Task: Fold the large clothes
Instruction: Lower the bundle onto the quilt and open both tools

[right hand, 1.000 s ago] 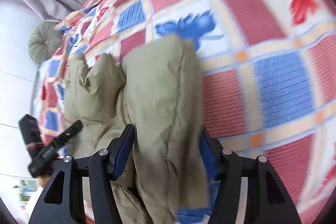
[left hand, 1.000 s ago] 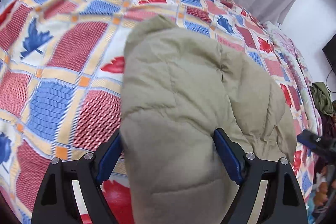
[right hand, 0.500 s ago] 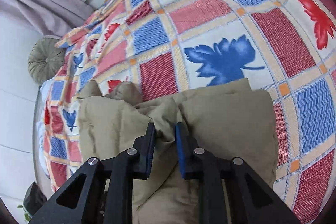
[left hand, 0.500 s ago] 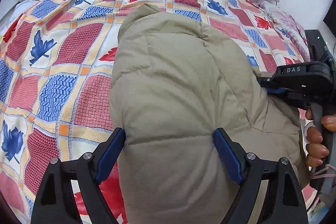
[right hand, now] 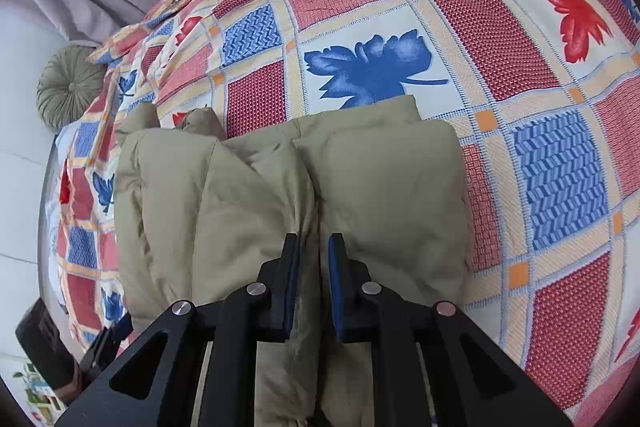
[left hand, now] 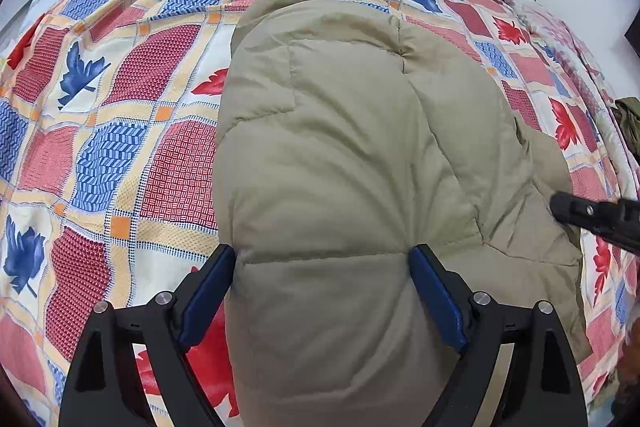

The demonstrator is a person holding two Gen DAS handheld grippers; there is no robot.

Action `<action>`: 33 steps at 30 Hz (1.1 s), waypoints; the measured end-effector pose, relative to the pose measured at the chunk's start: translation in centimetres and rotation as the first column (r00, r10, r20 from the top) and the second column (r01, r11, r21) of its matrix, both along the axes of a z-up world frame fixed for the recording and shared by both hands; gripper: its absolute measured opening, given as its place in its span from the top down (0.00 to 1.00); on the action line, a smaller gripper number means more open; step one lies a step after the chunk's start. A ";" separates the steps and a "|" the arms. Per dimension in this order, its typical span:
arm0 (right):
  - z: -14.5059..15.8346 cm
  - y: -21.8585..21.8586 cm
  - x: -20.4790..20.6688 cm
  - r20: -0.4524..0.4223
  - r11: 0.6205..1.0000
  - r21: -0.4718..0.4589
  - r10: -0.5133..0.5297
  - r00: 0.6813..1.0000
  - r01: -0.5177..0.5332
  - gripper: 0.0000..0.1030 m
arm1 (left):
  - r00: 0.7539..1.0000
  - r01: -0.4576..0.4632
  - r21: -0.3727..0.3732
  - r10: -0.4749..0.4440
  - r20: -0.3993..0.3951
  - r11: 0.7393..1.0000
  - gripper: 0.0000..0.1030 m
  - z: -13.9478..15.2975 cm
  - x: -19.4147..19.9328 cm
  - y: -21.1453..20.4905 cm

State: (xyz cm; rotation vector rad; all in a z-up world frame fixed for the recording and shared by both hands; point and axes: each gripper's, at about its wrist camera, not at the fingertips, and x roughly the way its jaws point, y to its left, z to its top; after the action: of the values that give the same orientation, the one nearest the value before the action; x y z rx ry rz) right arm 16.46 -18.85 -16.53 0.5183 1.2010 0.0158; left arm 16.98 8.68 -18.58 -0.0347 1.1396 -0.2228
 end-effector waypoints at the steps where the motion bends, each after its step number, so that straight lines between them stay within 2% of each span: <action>1: 0.5 0.2 -1.0 0.006 1.000 -0.015 0.011 1.000 -0.011 0.83 | 1.000 -0.004 -0.001 0.004 -0.006 1.000 0.13 0.1 0.0 0.0; 6: 2.0 1.2 -5.6 -0.002 0.997 -0.063 0.052 0.999 -0.052 0.82 | 0.999 -0.019 -0.004 0.019 -0.033 1.000 0.13 1.1 -0.5 0.5; 10: 1.9 1.9 -8.2 -0.036 0.995 -0.065 0.076 0.996 -0.078 0.82 | 0.998 -0.025 0.000 0.025 -0.050 1.000 0.13 1.3 -1.6 1.0; 13: 0.5 2.3 -9.0 -0.068 0.994 -0.069 0.083 0.994 -0.088 0.82 | 0.998 -0.033 0.005 0.033 -0.058 0.999 0.13 0.5 -2.7 1.2; 15: -1.5 2.5 -9.0 -0.129 0.993 -0.074 0.083 0.988 -0.093 0.82 | 0.998 -0.023 0.019 0.024 -0.056 1.000 0.12 -0.2 -3.3 1.0; 16: -2.3 2.4 -9.0 -0.148 0.994 -0.065 0.078 0.986 -0.089 0.82 | 0.998 -0.021 0.027 0.022 -0.062 0.999 0.05 -0.5 -3.5 0.8; 19: -4.4 2.1 -9.1 -0.187 0.998 -0.032 0.053 0.981 -0.060 0.82 | 0.995 -0.027 0.015 0.029 -0.097 1.000 0.04 -1.1 -3.6 0.8; 21: -4.6 1.9 -9.1 -0.199 0.998 -0.024 0.047 0.979 -0.053 0.82 | 0.994 -0.036 0.017 0.038 -0.104 0.999 0.04 -0.6 -3.7 1.0; 26: -2.4 1.5 -9.3 -0.187 0.997 -0.017 0.071 0.980 -0.076 0.82 | 0.993 -0.027 0.043 0.031 -0.112 0.999 0.04 1.2 -4.3 1.2; 31: 0.2 0.8 -10.1 -0.174 0.997 -0.004 0.074 0.982 -0.076 0.82 | 0.985 -0.031 0.028 0.035 -0.169 0.999 0.04 2.8 -5.6 2.0; 33: 0.9 0.7 -10.5 -0.171 0.997 -0.003 0.078 0.982 -0.080 0.74 | 0.983 -0.031 0.032 0.036 -0.180 0.999 0.04 3.6 -6.4 2.3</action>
State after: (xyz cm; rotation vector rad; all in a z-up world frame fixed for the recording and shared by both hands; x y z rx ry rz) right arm 5.92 -18.11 -15.65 0.4701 1.3886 0.0334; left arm 10.55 11.01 -14.95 -0.0494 1.3221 -0.1757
